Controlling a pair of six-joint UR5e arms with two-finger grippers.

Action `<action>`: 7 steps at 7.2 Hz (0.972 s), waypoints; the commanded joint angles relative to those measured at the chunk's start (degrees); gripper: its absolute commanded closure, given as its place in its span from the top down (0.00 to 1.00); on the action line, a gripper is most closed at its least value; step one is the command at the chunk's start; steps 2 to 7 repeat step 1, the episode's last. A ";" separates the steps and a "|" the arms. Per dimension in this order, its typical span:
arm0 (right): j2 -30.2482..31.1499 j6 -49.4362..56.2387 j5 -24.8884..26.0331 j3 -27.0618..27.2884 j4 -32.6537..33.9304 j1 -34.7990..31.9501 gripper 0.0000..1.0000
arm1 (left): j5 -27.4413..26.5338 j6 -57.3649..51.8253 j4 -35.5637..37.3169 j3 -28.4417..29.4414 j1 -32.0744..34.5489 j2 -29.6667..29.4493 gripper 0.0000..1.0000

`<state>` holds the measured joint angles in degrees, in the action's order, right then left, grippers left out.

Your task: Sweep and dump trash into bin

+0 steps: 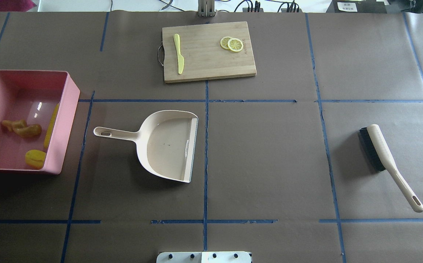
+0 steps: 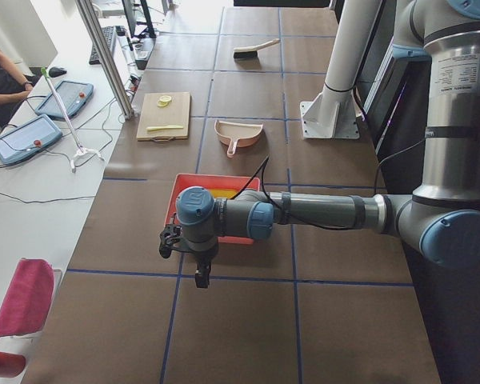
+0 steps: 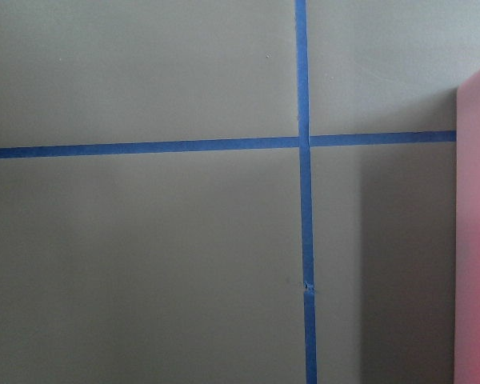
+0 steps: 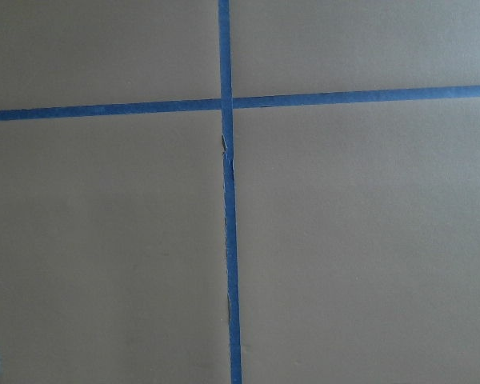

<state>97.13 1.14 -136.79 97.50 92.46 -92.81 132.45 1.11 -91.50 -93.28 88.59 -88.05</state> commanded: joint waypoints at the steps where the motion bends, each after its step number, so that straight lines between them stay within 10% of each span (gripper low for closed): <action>1: 0.07 0.00 -0.14 -0.03 0.00 0.00 1.00 | 0.00 -0.06 0.18 0.38 -0.09 -0.63 1.00; 7: 0.07 0.00 -0.14 -0.03 0.00 0.00 1.00 | 0.00 -0.06 0.18 0.38 -0.09 -0.63 1.00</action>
